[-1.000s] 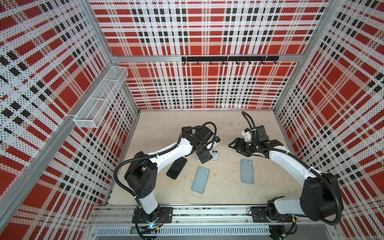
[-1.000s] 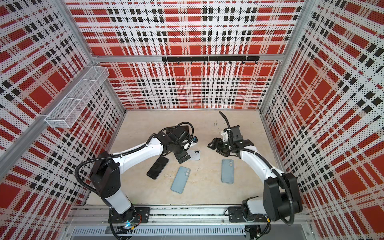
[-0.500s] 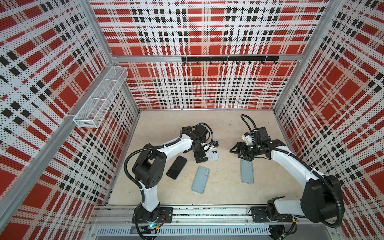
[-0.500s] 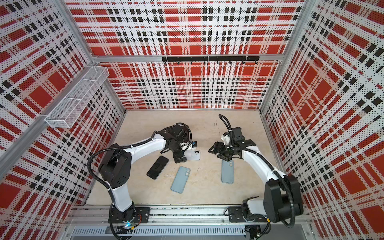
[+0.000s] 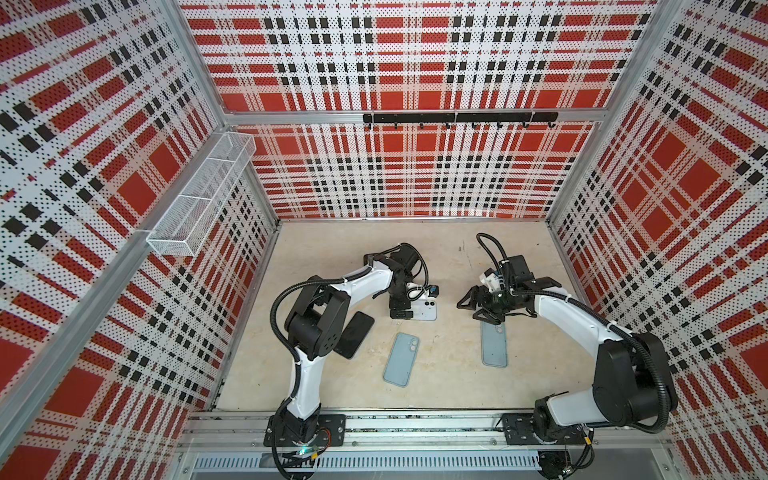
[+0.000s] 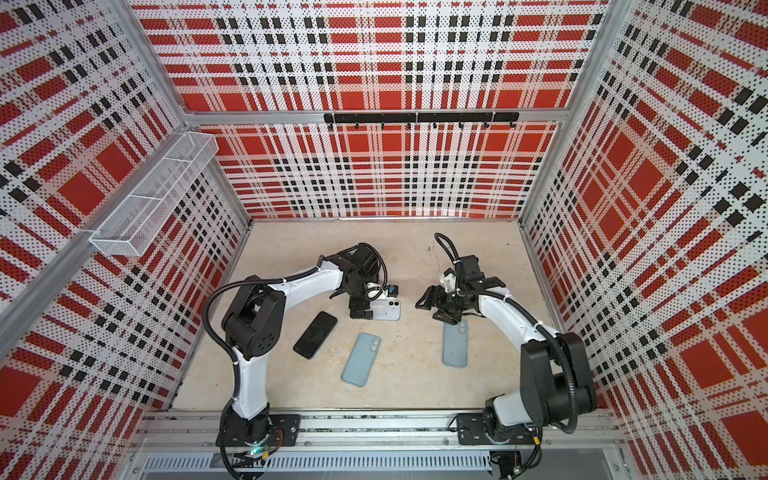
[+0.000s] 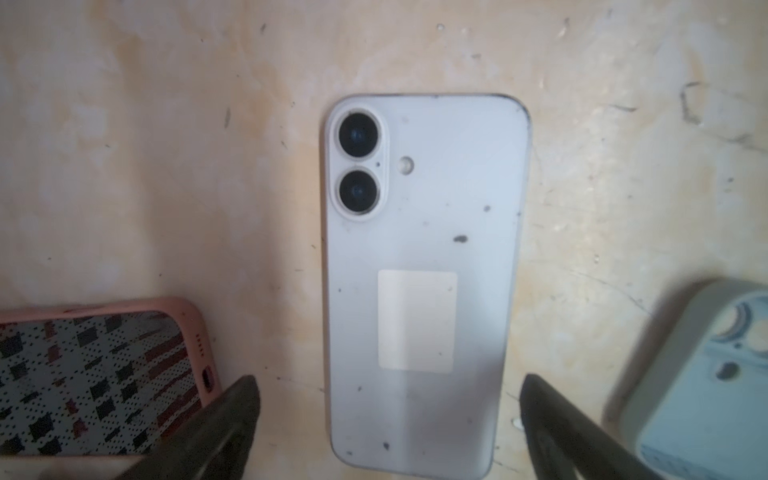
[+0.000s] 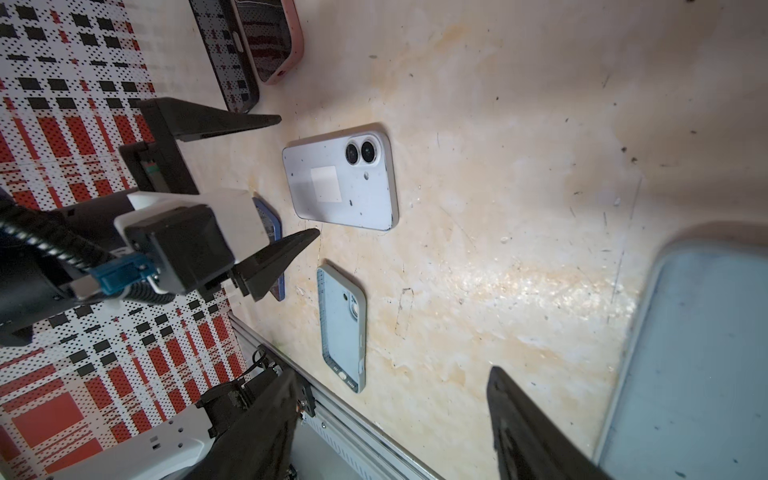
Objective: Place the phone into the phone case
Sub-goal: 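Lower the open left gripper around the white phone's sides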
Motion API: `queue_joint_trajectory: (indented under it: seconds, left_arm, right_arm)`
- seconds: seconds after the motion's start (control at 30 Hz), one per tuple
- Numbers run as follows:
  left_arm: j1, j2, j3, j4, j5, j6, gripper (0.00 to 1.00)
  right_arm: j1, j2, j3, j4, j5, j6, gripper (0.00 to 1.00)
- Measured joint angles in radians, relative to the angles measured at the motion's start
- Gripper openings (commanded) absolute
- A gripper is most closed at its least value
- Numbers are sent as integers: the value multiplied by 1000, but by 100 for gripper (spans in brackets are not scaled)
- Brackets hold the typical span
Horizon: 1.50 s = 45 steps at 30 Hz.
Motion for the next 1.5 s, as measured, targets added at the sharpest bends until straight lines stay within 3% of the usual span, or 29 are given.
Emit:
queue_joint_trajectory:
  seconds: [0.3,0.63,1.1,1.5]
  left_arm:
    - [-8,81,108,-96,27,36,91]
    - [-19,109,121,-156,45,27,83]
    - [-28,106,107,-124,19,-11,52]
    - [-27,48,20,-67,59,-71,50]
  right_arm:
    - [-4,19,0,1,-2,0,73]
    - [-4,40,0,19,-2,2,73]
    - [-10,40,0,27,3,10,73]
    - [-18,34,-8,163,-49,11,73]
